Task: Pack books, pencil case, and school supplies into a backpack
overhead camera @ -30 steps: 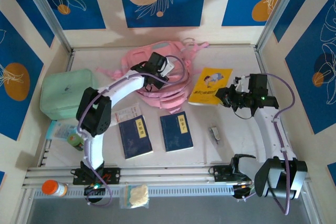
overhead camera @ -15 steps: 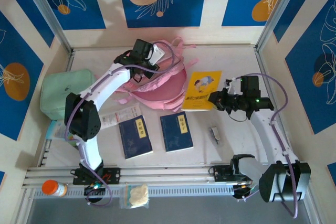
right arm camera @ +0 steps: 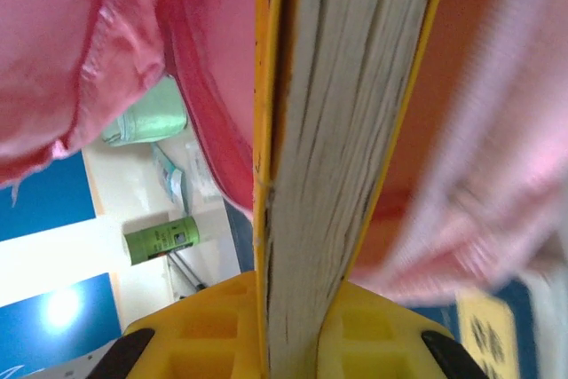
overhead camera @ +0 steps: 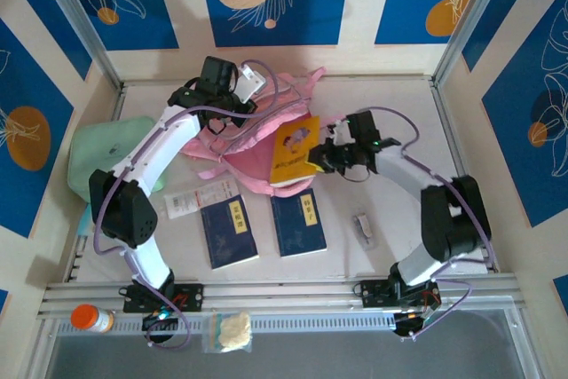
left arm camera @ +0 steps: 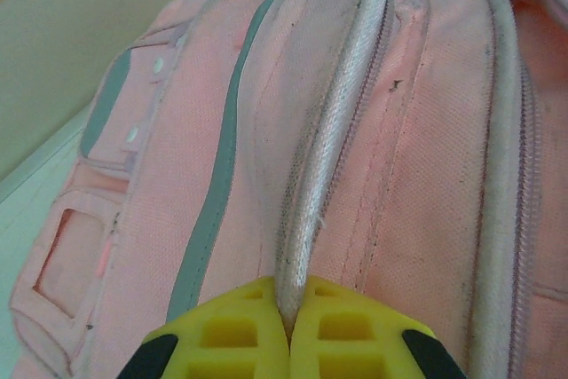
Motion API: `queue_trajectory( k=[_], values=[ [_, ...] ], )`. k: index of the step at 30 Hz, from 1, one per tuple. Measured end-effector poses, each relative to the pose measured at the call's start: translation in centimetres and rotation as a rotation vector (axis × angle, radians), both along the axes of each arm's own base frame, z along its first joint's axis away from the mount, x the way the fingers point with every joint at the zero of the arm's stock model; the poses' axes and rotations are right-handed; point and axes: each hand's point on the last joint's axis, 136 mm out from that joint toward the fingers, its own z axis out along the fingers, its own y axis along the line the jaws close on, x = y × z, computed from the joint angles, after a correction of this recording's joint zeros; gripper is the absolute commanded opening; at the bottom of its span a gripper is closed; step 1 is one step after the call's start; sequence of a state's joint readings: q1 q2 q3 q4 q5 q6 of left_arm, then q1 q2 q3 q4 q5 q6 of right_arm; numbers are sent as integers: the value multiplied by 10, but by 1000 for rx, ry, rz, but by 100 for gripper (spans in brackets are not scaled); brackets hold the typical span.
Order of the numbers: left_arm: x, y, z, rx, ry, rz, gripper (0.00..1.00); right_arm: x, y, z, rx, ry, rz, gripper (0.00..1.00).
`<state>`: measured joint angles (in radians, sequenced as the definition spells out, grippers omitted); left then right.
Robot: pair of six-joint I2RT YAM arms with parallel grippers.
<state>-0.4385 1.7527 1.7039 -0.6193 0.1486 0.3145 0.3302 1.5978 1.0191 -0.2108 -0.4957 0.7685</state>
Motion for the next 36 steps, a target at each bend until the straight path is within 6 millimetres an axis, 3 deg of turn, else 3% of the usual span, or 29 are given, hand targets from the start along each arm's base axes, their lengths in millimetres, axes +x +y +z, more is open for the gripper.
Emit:
queue_trajectory(
  k=[5, 12, 14, 19, 21, 24, 29, 32, 36],
  values=[
    [-2, -5, 2, -27, 8, -13, 0, 39, 33, -1, 25, -84, 14, 0],
    [4, -10, 0, -85, 42, -9, 0, 87, 63, -39, 31, -88, 0, 2],
    [4, -9, -1, -92, 51, -6, 0, 94, 68, -47, 22, -84, 0, 8],
    [5, -8, -1, -103, 58, 3, 0, 111, 71, -51, 23, -109, -4, 43],
    [5, -7, -1, -106, 59, 3, 0, 113, 67, -53, 7, -116, -10, 48],
    [6, -7, -1, -117, 62, 4, 0, 111, 59, -58, -27, -113, -18, 48],
    [6, -6, -2, -118, 65, 5, 0, 86, 35, -51, -138, -93, -65, 47],
    [6, -6, -2, -118, 65, 4, 0, 69, 33, -40, -160, -88, -77, 34],
    [5, -8, -1, -129, 72, 2, 0, 49, 54, -47, -166, -55, -49, 16]
  ],
)
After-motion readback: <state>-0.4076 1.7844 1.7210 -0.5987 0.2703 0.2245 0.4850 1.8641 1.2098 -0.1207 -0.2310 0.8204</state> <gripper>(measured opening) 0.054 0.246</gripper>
